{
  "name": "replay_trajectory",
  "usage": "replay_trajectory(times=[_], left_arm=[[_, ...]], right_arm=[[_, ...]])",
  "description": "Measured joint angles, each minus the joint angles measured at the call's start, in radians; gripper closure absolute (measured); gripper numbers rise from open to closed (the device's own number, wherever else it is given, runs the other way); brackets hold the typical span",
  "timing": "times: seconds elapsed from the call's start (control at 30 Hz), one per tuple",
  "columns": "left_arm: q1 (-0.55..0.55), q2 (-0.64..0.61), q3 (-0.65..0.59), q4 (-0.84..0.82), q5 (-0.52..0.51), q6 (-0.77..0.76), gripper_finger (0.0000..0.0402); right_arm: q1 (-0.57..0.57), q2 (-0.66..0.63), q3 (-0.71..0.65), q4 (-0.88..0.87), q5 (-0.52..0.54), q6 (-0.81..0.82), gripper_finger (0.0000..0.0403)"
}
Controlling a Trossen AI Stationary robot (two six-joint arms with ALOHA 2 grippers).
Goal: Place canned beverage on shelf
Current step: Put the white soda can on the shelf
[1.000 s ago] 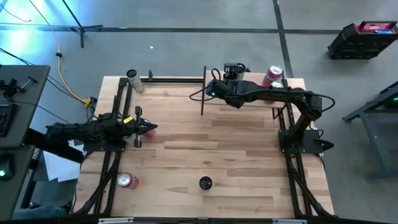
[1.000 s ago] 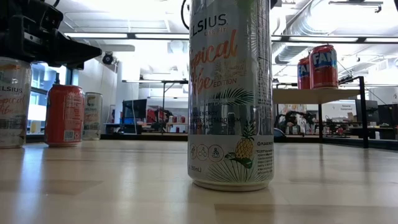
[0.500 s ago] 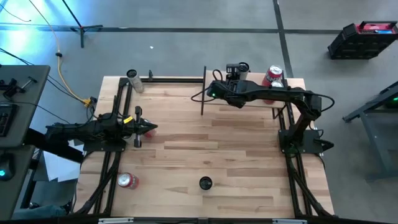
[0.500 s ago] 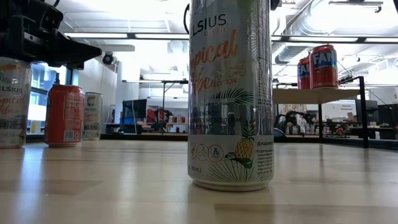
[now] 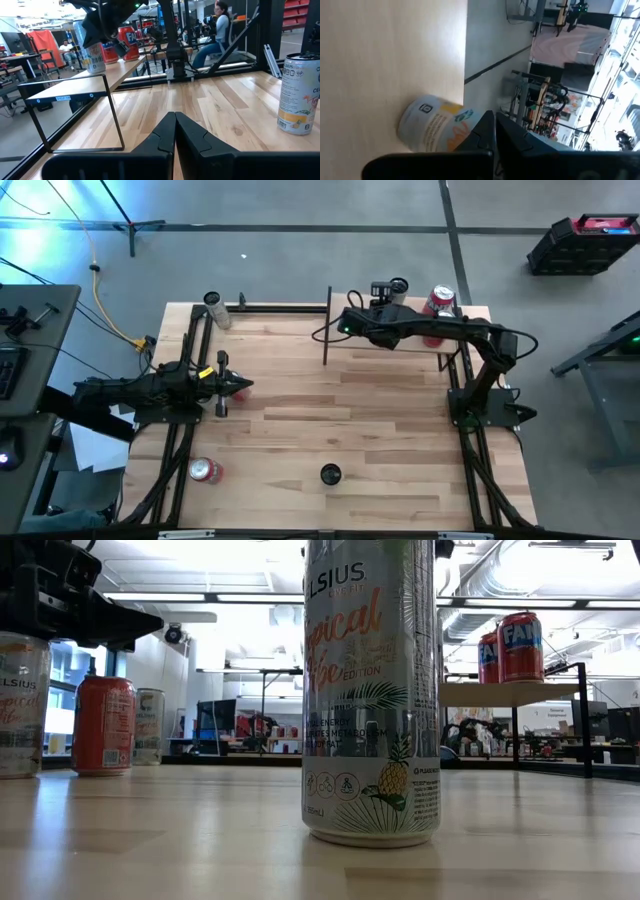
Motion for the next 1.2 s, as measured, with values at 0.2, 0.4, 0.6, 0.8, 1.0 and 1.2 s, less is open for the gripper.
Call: replay_trajectory(times=[0.2, 0.4, 0.6, 0.8, 1.0, 1.2], left_arm=[[0.000, 0.000, 0.000, 0.000, 0.000, 0.000, 0.0398], [0.000, 0.000, 0.000, 0.000, 0.000, 0.000, 0.0398], [0.000, 0.000, 0.000, 0.000, 0.000, 0.000, 0.0398], [0.000, 0.000, 0.000, 0.000, 0.000, 0.000, 0.0398], [0.000, 0.000, 0.000, 0.000, 0.000, 0.000, 0.0398], [0.000, 0.000, 0.000, 0.000, 0.000, 0.000, 0.0398]], right_arm=[[0.000, 0.000, 0.000, -0.055, -0.003, 0.044, 0.0403], [0.009, 0.000, 0.000, 0.070, -0.006, -0.057, 0.0403], [-0.025, 0.014, 0.007, 0.265, 0.004, -0.132, 0.0403], [-0.067, 0.090, 0.071, 0.260, 0.004, -0.086, 0.0403], [-0.086, 0.124, 0.099, 0.236, 0.018, -0.129, 0.0403], [-0.099, 0.123, 0.099, 0.077, -0.012, -0.056, 0.0403]])
